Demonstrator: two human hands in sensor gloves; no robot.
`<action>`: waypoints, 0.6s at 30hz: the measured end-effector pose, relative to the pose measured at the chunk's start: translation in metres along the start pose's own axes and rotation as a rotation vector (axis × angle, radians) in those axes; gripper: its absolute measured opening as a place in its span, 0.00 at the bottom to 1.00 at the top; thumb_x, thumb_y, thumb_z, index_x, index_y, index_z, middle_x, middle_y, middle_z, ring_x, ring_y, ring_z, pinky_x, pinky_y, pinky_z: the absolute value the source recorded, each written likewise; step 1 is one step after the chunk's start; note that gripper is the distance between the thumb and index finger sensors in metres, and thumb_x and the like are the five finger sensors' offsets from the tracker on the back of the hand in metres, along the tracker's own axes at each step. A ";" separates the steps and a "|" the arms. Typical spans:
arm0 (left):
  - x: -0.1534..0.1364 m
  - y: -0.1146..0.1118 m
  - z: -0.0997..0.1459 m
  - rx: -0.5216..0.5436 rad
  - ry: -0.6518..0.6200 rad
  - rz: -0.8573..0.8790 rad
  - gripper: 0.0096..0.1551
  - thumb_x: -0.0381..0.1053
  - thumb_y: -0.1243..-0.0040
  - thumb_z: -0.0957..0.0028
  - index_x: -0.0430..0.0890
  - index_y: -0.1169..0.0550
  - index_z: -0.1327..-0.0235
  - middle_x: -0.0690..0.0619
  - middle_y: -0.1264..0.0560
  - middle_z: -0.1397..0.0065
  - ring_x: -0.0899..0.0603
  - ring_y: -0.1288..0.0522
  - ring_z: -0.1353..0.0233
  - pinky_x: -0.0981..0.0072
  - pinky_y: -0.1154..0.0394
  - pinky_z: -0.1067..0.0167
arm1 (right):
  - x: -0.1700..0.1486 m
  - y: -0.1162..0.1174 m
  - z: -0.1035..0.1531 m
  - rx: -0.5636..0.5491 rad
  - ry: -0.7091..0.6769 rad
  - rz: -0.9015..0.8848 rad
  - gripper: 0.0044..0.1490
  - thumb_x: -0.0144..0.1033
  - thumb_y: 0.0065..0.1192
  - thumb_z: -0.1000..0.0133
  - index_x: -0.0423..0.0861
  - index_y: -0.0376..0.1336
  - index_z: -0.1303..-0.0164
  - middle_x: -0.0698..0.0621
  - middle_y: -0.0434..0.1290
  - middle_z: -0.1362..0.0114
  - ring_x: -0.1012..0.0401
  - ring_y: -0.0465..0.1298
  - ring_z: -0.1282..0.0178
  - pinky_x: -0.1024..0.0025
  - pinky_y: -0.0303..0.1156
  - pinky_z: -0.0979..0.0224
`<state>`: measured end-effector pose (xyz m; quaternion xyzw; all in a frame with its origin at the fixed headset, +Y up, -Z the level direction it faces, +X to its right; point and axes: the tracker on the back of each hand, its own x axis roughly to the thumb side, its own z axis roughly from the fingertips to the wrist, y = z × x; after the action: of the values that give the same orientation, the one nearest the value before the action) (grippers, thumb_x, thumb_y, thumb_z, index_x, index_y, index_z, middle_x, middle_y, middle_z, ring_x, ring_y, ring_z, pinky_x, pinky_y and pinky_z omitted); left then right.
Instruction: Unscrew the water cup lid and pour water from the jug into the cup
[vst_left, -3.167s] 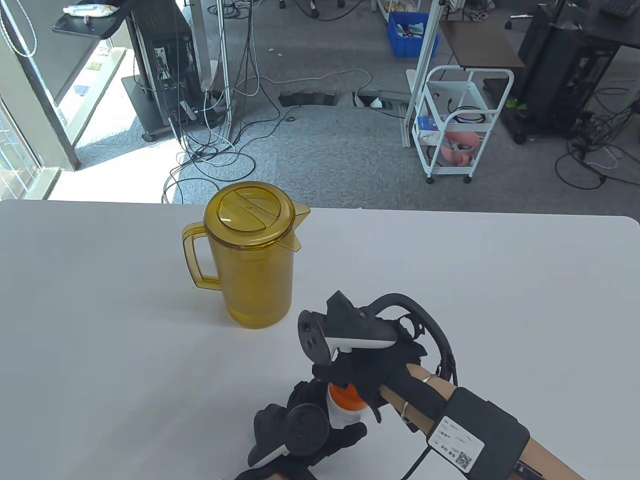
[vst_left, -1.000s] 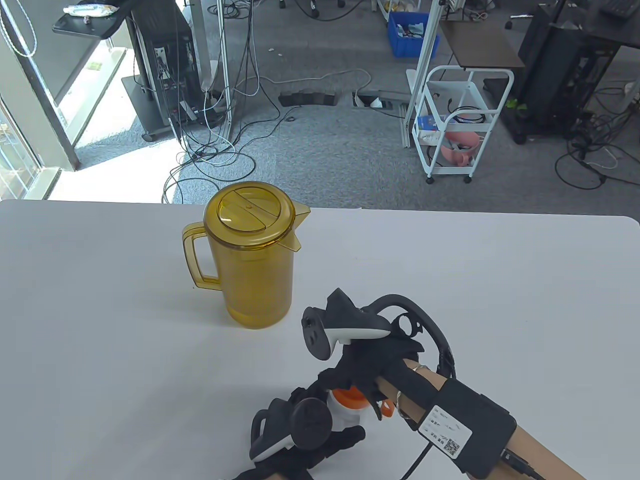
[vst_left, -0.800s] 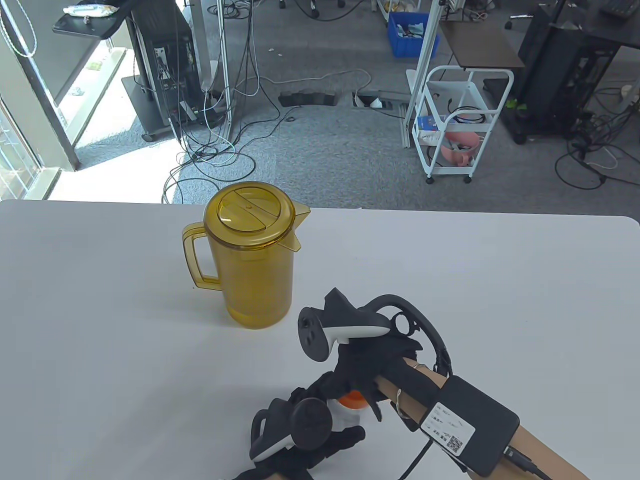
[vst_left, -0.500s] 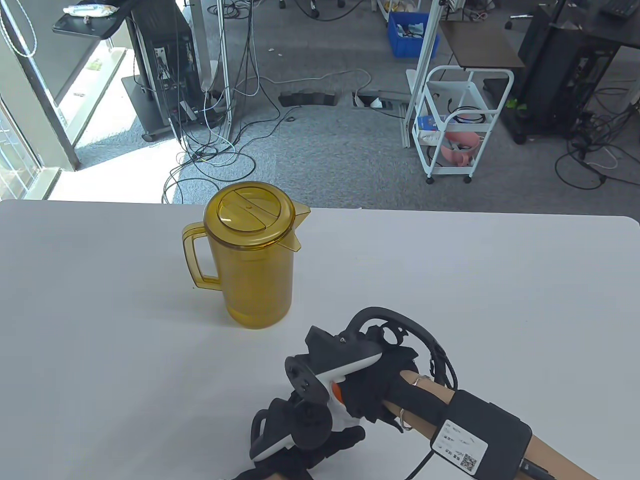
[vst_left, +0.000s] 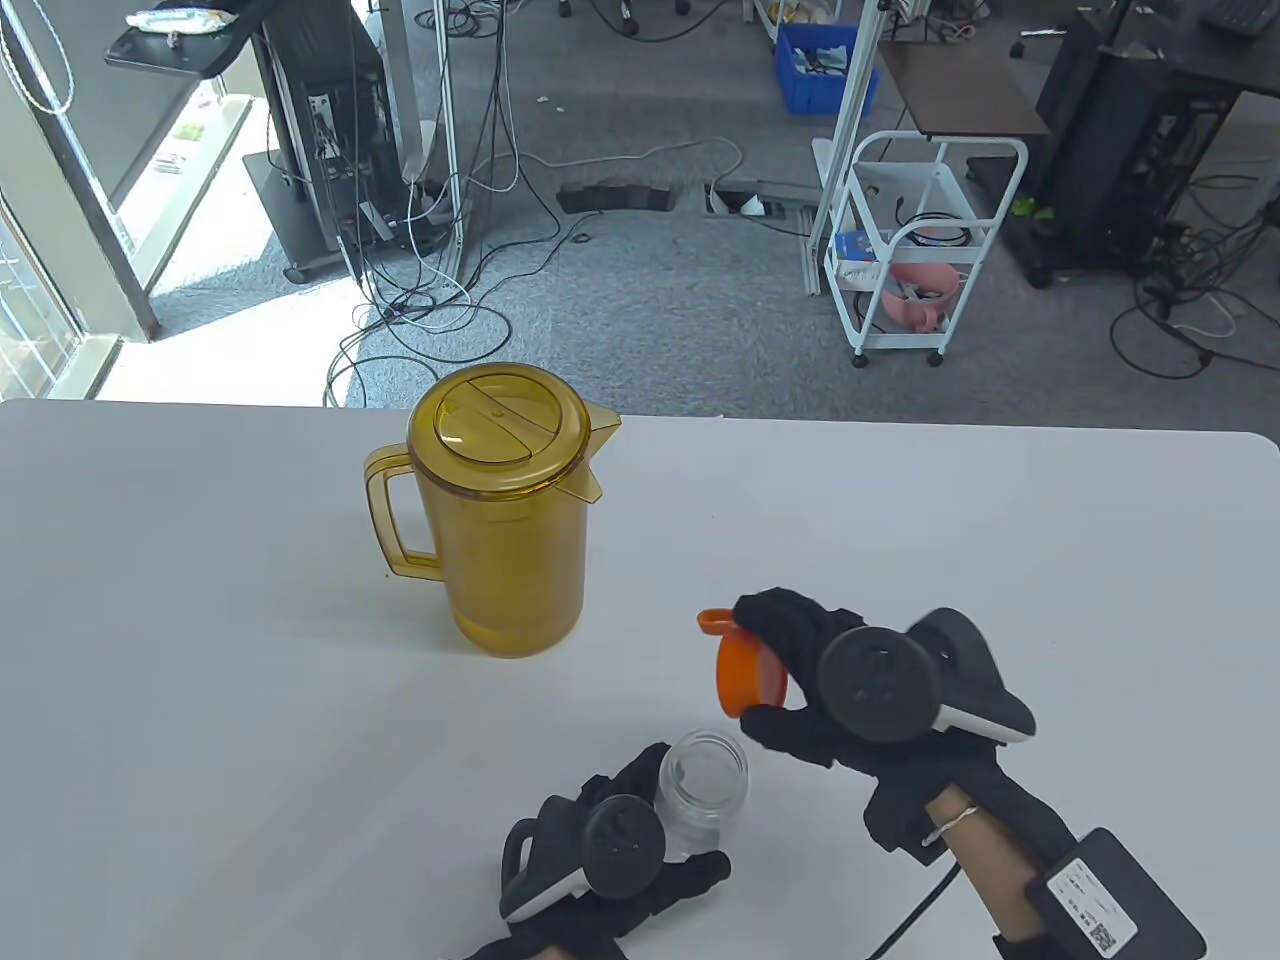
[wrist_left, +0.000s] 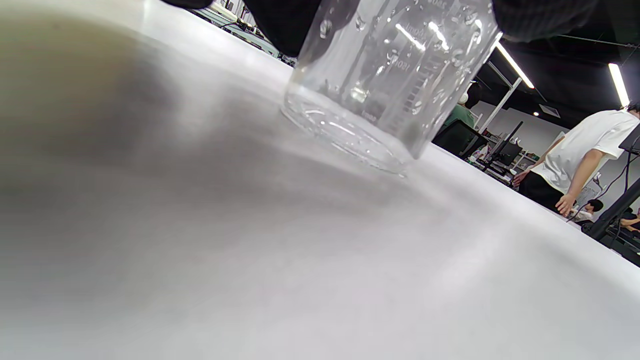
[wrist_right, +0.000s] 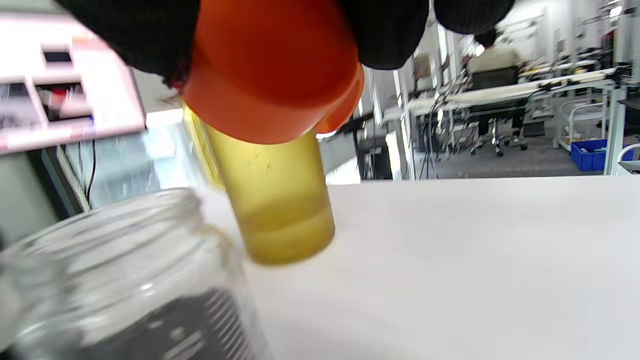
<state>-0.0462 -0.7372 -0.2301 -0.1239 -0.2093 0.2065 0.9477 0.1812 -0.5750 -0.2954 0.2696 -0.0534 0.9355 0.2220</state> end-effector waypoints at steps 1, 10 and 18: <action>0.000 0.000 0.000 -0.001 0.000 0.000 0.69 0.84 0.62 0.45 0.38 0.70 0.18 0.47 0.56 0.12 0.45 0.43 0.10 0.35 0.48 0.17 | -0.020 0.010 0.009 -0.087 0.061 -0.096 0.56 0.52 0.67 0.45 0.42 0.42 0.17 0.36 0.51 0.15 0.38 0.65 0.20 0.33 0.57 0.25; 0.000 0.000 0.000 -0.006 0.003 0.000 0.69 0.84 0.63 0.44 0.38 0.71 0.18 0.47 0.56 0.12 0.45 0.43 0.10 0.35 0.48 0.17 | -0.109 0.075 0.032 -0.143 0.415 -0.227 0.56 0.53 0.69 0.46 0.44 0.45 0.17 0.37 0.53 0.15 0.40 0.65 0.23 0.30 0.51 0.26; 0.000 0.000 0.000 -0.008 0.005 0.000 0.69 0.84 0.63 0.44 0.38 0.71 0.18 0.47 0.56 0.12 0.45 0.43 0.10 0.35 0.48 0.16 | -0.132 0.099 0.019 -0.095 0.485 -0.164 0.56 0.50 0.69 0.46 0.43 0.44 0.17 0.36 0.52 0.15 0.40 0.66 0.22 0.31 0.50 0.25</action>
<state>-0.0465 -0.7378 -0.2301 -0.1283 -0.2081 0.2052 0.9477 0.2458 -0.7185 -0.3471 0.0302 -0.0206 0.9480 0.3161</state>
